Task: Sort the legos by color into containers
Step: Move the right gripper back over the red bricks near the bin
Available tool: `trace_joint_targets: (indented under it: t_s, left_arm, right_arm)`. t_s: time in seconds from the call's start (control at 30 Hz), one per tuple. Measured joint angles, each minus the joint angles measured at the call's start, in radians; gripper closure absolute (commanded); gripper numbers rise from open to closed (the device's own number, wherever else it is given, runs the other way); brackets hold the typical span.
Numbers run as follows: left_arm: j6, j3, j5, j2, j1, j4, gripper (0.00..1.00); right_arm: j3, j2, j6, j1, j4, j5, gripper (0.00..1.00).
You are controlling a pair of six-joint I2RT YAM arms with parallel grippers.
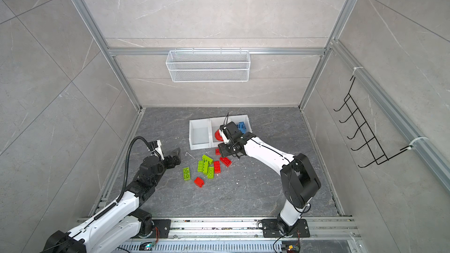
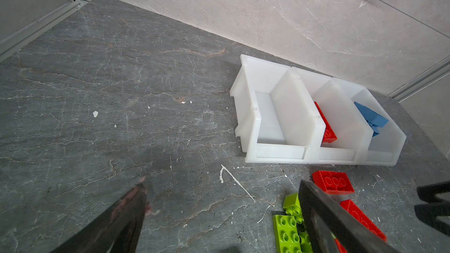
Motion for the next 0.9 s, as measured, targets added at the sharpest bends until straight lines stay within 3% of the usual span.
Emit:
trace_joint_targets:
  t_s: [0.37, 0.9]
  left_arm:
    - [0.0, 0.0, 0.0, 0.0, 0.0, 0.0, 0.01]
    - [0.0, 0.0, 0.0, 0.003, 0.0, -0.006, 0.01]
  right_arm:
    - [-0.056, 0.057, -0.068, 0.0, 0.015, -0.005, 0.41]
    - [0.043, 0.206, -0.097, 0.002, 0.008, -0.001, 0.45]
